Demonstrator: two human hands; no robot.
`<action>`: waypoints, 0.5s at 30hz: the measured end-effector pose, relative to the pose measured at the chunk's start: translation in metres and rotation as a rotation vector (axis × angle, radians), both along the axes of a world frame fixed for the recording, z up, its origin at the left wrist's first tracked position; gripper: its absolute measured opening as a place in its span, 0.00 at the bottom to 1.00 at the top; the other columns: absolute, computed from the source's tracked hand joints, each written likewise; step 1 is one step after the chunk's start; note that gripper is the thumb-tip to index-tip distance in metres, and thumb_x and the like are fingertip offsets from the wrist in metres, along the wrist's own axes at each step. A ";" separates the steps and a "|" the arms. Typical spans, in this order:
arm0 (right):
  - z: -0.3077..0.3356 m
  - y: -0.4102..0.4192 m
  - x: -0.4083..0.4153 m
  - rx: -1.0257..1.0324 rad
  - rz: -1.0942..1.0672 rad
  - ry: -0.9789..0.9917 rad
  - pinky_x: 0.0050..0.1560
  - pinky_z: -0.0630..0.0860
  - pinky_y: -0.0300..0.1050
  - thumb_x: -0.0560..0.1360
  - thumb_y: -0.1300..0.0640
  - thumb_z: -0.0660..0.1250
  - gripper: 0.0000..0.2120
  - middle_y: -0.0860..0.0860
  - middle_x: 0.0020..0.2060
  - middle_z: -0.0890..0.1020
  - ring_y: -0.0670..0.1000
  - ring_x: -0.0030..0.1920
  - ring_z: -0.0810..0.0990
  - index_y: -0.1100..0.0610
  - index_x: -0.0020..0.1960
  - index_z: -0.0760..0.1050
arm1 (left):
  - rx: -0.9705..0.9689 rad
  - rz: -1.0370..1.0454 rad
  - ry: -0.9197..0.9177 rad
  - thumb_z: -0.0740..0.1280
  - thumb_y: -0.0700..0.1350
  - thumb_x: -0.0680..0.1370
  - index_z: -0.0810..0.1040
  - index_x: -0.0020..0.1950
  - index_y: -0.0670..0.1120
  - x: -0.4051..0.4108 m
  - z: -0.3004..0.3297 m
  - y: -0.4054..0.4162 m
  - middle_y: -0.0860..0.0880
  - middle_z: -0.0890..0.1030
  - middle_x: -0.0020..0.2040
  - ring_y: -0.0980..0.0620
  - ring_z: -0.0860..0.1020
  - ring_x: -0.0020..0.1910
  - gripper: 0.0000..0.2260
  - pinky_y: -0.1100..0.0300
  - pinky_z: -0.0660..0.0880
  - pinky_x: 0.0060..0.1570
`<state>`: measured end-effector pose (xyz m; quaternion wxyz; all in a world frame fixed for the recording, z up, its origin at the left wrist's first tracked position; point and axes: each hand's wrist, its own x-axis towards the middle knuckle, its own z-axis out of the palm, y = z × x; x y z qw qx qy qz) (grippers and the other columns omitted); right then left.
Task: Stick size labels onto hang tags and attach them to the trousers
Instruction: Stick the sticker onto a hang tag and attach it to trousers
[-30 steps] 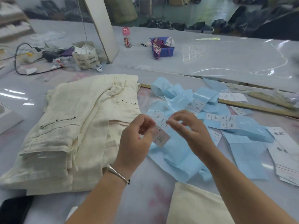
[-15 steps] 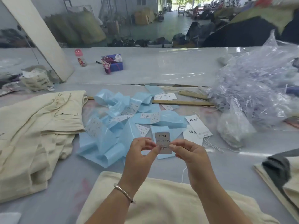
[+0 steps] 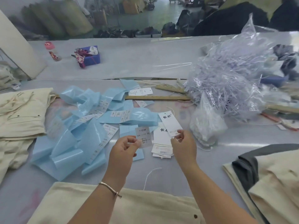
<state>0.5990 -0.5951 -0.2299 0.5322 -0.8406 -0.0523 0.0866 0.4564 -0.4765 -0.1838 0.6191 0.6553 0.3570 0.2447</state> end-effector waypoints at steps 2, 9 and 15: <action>-0.011 0.013 0.036 -0.338 0.022 -0.127 0.55 0.71 0.50 0.72 0.57 0.68 0.18 0.54 0.52 0.79 0.57 0.57 0.75 0.59 0.60 0.73 | 0.007 0.016 0.006 0.70 0.41 0.77 0.78 0.41 0.48 0.002 -0.004 0.005 0.55 0.84 0.45 0.61 0.78 0.39 0.05 0.67 0.76 0.38; -0.030 0.052 0.090 -0.813 0.113 -0.109 0.54 0.69 0.50 0.66 0.35 0.72 0.33 0.55 0.59 0.71 0.57 0.61 0.71 0.56 0.60 0.71 | 0.157 -0.007 0.055 0.71 0.42 0.76 0.77 0.45 0.57 -0.006 -0.008 0.016 0.51 0.75 0.58 0.62 0.80 0.44 0.09 0.51 0.77 0.54; -0.035 0.041 0.084 -0.516 0.091 -0.256 0.45 0.67 0.45 0.73 0.59 0.68 0.07 0.54 0.52 0.74 0.54 0.52 0.73 0.54 0.50 0.74 | 0.209 -0.049 0.019 0.71 0.41 0.75 0.75 0.53 0.59 -0.009 -0.011 0.012 0.54 0.71 0.59 0.61 0.80 0.47 0.14 0.57 0.76 0.51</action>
